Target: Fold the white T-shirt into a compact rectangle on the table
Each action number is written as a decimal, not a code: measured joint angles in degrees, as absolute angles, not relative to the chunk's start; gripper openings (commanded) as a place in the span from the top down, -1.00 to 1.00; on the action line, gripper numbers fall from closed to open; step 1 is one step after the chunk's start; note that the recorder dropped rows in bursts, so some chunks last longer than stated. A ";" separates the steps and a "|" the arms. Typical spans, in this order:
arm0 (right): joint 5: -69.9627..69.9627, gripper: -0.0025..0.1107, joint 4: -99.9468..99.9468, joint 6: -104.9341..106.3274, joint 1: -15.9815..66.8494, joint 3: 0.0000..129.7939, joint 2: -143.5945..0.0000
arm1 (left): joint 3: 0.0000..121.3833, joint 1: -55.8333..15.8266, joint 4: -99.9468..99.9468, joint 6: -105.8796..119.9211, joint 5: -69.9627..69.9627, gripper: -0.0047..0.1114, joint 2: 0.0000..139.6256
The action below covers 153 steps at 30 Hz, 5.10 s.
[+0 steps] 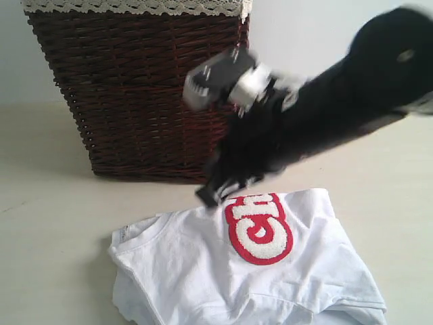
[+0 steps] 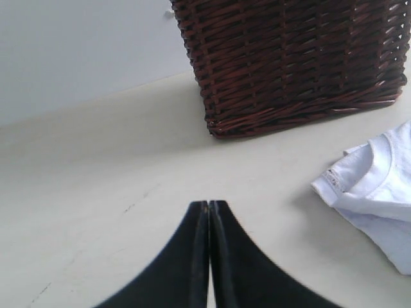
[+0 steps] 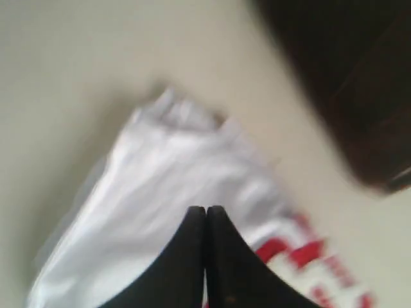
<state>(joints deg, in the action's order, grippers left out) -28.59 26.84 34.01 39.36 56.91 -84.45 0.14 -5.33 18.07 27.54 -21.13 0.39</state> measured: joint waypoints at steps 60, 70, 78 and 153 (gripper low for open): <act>-7.88 0.96 3.14 -0.94 -7.93 0.27 -0.23 | 0.14 -5.33 18.07 27.54 -21.13 0.87 0.39; -21.60 0.96 7.94 -1.51 -8.04 0.27 -0.23 | 0.14 -5.33 18.07 27.54 -21.13 0.87 0.39; -24.14 0.96 10.64 -1.23 -8.16 0.27 -0.23 | 0.14 -5.33 18.07 27.54 -21.13 0.87 0.39; -20.29 0.96 7.13 8.52 -6.07 0.27 -0.23 | 0.14 4.39 12.76 7.38 -21.12 0.87 0.39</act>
<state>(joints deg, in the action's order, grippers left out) -20.29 7.13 8.52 -6.07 0.27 -0.23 0.14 4.39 12.76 7.38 -21.12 0.39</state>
